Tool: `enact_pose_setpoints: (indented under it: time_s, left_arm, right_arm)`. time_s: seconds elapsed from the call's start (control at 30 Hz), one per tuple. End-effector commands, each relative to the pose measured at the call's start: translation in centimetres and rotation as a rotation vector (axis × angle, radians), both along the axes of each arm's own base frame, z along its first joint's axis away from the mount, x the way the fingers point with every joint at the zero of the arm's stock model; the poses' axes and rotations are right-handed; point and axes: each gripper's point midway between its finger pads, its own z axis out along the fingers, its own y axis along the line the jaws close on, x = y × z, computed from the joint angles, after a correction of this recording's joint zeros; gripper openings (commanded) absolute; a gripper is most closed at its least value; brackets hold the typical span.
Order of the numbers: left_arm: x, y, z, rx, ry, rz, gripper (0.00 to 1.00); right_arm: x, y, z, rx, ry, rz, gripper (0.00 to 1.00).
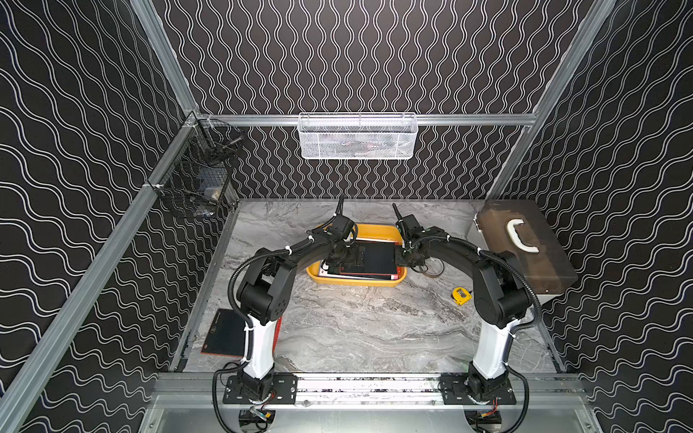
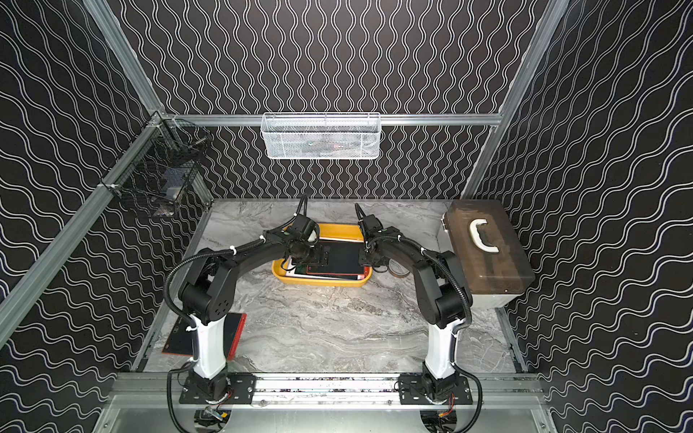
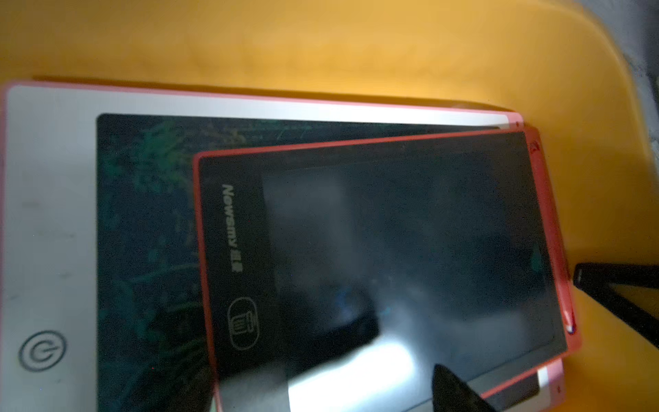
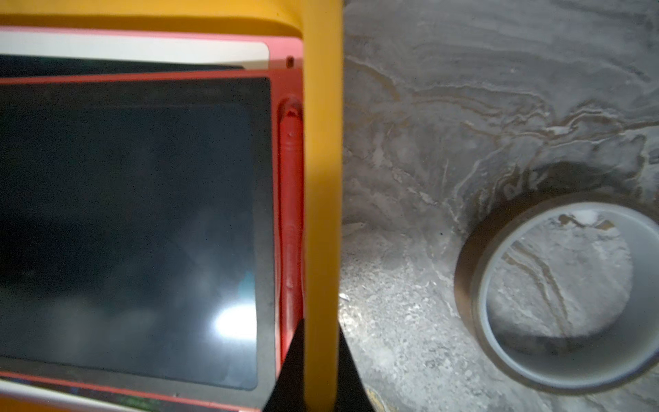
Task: Take out the writing tablet from the storage box
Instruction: Pick up the writing tablet from the storage box.
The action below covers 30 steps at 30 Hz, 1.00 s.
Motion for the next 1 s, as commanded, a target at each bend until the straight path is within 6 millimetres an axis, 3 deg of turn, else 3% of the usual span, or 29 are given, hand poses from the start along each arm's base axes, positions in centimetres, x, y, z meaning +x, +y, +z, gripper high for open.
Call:
enact_pose_setpoints:
  time_s: [0.0,0.23,0.43,0.97]
  left_arm:
    - [-1.7,-2.7,0.1,-0.140,0.093,-0.054,0.99]
    - [-1.3,-5.2,6.5,-0.302,0.027,-0.120,0.99]
    - [-1.4,-6.2,10.3,-0.410,0.003,-0.163,0.99]
    - [-0.7,-5.8,13.3,-0.668,0.010,-0.108,0.99]
  right_arm:
    - [-2.4,0.5,-1.4,0.004,0.112,0.057,0.01]
    - [-2.4,0.6,-1.8,0.005,0.122,0.062,0.01]
    - [-2.3,0.9,-2.0,0.016,0.125,0.060,0.01]
    - [-1.9,0.8,-1.9,0.012,0.121,0.041,0.01]
